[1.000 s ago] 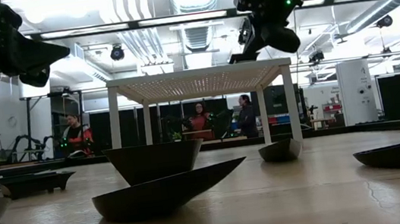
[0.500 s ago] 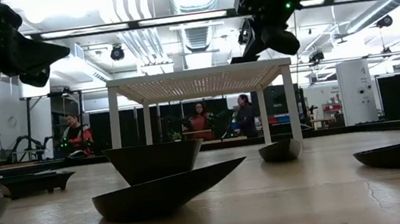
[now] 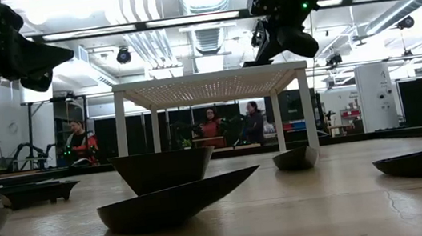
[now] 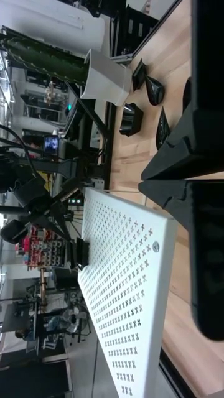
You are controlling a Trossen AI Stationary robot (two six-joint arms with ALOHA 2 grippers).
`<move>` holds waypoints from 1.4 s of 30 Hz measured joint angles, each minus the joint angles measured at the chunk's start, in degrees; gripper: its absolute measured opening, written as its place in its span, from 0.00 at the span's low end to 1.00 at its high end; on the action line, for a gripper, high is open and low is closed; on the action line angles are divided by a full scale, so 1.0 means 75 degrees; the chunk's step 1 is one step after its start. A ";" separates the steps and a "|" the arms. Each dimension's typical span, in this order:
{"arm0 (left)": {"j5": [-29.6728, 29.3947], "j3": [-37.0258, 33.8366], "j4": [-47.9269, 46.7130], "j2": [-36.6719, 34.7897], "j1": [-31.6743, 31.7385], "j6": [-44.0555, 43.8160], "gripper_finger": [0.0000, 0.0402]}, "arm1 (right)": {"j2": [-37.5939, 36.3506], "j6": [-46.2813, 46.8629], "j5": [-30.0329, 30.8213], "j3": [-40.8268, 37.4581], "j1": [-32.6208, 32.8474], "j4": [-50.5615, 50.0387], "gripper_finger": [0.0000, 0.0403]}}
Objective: Pick & Place Mini shaped plates
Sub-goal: Stack the square plate on top of the square plate on the shelf
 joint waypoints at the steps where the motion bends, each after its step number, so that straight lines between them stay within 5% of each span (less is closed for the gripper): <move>1: 0.0000 0.0000 0.0000 0.0000 0.0000 -0.0001 0.00 | 0.0000 -0.0001 -0.0003 0.0000 0.0000 0.0000 0.02; 20: 0.0008 0.0000 0.0001 0.0000 0.0000 -0.0001 0.00 | 0.0006 0.0007 -0.0102 0.0000 -0.0006 -0.0150 0.02; 36: 0.0035 0.0000 0.0000 0.0000 -0.0001 0.0000 0.00 | -0.0022 0.0079 0.0140 0.0085 0.0033 -0.0190 0.20; 42: 0.0032 0.0000 0.0002 0.0000 0.0000 0.0000 0.00 | -0.0067 0.1222 0.0166 0.0388 0.0221 -0.0207 0.21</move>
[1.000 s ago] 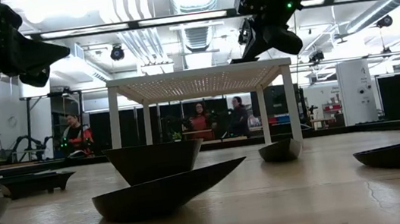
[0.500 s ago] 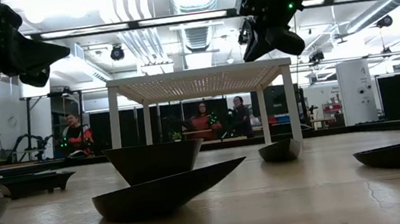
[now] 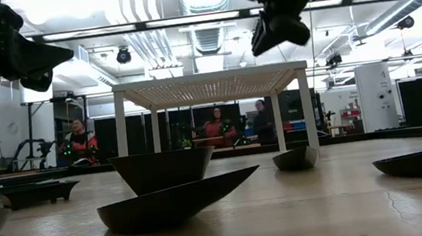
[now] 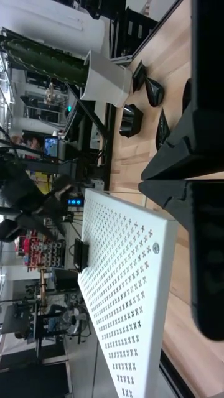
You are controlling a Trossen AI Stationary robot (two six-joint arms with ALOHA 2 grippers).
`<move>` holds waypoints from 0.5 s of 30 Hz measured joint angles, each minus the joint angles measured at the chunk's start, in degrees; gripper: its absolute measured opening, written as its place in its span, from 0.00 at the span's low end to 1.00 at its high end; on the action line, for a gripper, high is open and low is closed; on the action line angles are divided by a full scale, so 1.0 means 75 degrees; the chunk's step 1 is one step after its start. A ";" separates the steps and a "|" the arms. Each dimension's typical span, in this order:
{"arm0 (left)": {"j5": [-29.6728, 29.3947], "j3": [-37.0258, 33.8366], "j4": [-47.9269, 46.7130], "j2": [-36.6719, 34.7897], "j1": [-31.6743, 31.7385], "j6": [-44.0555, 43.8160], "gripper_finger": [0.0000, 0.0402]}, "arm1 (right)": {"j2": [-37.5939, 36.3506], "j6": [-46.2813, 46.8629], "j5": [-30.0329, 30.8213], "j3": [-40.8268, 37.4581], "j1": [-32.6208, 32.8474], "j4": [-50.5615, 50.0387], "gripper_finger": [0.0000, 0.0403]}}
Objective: Pick & Place Mini shaped plates
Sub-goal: Stack the square plate on top of the square plate on the shelf
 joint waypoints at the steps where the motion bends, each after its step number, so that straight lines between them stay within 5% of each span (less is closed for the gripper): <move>1: -0.0002 0.0000 0.0001 0.0000 0.0000 -0.0001 0.00 | 0.0000 0.0238 0.0003 0.0064 0.0030 -0.0003 0.21; 15: -0.0035 0.0000 0.0001 -0.0002 0.0000 -0.0002 0.00 | 0.0017 0.2673 -0.0217 0.0653 0.1288 -0.0425 0.15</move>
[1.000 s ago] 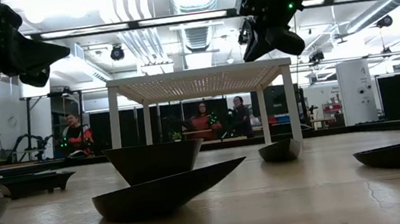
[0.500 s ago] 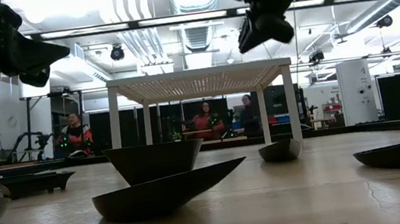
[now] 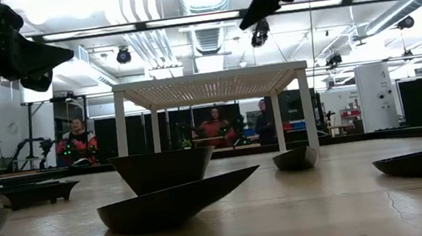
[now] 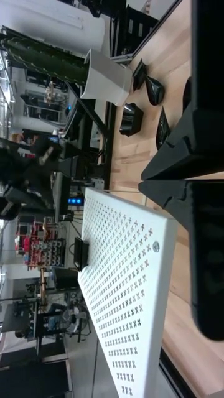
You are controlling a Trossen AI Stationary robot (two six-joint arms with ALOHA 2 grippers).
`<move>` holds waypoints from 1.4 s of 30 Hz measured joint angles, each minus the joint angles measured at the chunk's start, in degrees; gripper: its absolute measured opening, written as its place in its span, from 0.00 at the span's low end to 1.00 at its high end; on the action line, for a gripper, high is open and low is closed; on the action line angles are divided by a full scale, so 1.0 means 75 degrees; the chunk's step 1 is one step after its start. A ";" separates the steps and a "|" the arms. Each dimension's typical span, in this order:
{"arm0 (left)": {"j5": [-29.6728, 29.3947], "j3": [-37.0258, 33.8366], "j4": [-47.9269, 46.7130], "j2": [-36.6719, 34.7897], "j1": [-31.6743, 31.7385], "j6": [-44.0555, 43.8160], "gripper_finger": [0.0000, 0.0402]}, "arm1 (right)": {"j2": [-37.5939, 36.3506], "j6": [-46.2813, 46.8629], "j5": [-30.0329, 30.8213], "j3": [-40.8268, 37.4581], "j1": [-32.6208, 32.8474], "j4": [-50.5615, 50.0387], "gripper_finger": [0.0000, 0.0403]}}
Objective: Pick & Place Mini shaped plates
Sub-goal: Stack the square plate on top of the square plate on the shelf
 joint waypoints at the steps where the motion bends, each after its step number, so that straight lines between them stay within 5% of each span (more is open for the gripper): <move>1: 0.0000 0.0000 -0.0002 0.0002 0.0000 0.0002 0.00 | 0.0000 0.0094 -0.0084 0.0021 0.0122 0.0004 0.15; 9: 0.0006 0.0000 -0.0002 0.0001 -0.0001 0.0001 0.00 | 0.0009 0.1247 -0.0341 0.0048 0.0818 0.0178 0.15; 15: 0.0006 0.0000 -0.0003 -0.0001 0.0000 0.0002 0.00 | 0.0009 0.1869 -0.2170 0.0043 0.0997 0.0135 0.15; 33: 0.0041 0.0000 -0.0003 0.0002 -0.0001 0.0002 0.00 | 0.0012 0.4199 -0.4732 0.0014 0.1666 -0.1215 0.13; 42: 0.0035 0.0000 -0.0003 0.0002 0.0000 0.0000 0.00 | 0.0012 0.4348 -0.4933 -0.0179 0.2083 -0.1391 0.13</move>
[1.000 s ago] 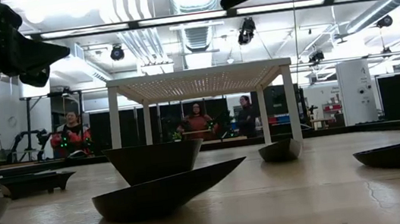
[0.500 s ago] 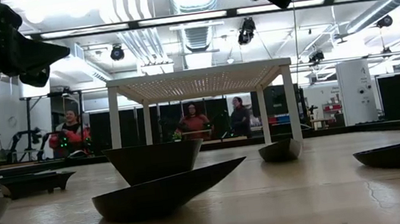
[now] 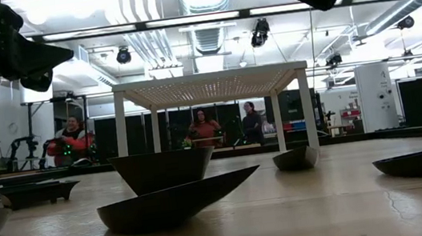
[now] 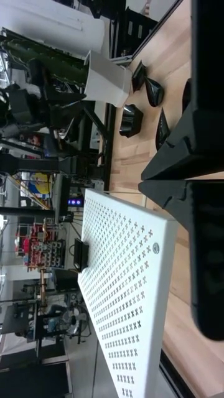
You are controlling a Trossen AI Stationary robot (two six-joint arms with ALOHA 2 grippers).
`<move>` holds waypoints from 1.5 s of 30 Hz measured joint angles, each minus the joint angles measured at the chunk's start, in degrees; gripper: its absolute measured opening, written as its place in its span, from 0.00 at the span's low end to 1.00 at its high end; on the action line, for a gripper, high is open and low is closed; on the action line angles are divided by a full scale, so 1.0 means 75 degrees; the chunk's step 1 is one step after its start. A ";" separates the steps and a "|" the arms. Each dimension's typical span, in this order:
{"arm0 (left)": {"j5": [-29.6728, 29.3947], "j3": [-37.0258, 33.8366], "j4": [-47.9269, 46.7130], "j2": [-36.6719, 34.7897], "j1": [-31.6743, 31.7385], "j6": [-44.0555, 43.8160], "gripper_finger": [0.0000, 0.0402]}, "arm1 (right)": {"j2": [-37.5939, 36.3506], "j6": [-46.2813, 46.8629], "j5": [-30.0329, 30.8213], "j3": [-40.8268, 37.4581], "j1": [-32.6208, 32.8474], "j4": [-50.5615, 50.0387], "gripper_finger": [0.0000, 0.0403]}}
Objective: Pick & Place Mini shaped plates
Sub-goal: Stack the square plate on top of the square plate on the shelf
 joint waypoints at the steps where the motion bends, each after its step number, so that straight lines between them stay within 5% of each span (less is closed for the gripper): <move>1: 0.0000 0.0000 0.0000 -0.0001 0.0000 0.0000 0.00 | 0.0000 0.0003 -0.0001 -0.0032 0.0068 -0.0004 0.13; 45: -0.0020 0.0000 0.0000 0.0001 -0.0003 0.0002 0.00 | 0.0002 0.1912 -0.0200 -0.0177 0.1246 -0.0391 0.13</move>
